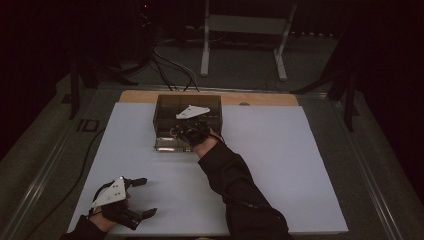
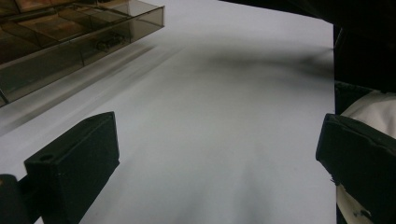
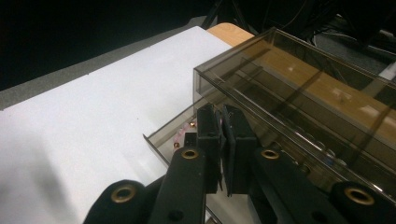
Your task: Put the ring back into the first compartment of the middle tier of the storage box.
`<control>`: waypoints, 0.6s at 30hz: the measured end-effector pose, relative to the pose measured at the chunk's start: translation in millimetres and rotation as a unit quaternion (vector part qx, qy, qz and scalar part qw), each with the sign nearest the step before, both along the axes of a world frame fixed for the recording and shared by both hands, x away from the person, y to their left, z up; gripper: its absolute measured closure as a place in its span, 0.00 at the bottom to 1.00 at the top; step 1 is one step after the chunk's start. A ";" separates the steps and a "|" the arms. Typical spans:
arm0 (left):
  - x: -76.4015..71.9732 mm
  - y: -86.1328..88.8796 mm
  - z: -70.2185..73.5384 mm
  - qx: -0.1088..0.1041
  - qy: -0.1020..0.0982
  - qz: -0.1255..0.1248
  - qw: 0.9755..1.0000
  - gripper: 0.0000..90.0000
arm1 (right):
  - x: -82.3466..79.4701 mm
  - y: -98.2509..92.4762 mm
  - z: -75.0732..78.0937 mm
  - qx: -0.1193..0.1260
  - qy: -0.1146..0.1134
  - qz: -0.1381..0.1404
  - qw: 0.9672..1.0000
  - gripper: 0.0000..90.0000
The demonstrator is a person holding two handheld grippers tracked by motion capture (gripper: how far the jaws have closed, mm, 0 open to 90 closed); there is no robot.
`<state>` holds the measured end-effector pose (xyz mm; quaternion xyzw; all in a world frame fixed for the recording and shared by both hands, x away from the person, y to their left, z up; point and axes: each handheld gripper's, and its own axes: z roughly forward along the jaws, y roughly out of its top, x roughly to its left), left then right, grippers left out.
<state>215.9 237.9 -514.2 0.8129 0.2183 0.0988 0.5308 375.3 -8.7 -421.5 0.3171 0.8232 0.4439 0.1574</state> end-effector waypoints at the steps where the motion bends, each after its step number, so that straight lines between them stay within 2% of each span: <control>1: 0.0 0.0 0.0 0.000 0.000 0.000 1.000 0.01 | 0.0 0.0 0.0 0.000 0.000 0.000 1.000 0.96; 18: 0.0 0.2 0.0 0.001 -0.001 0.000 1.000 0.01 | 6.6 22.5 -5.1 0.007 0.013 0.014 1.000 0.96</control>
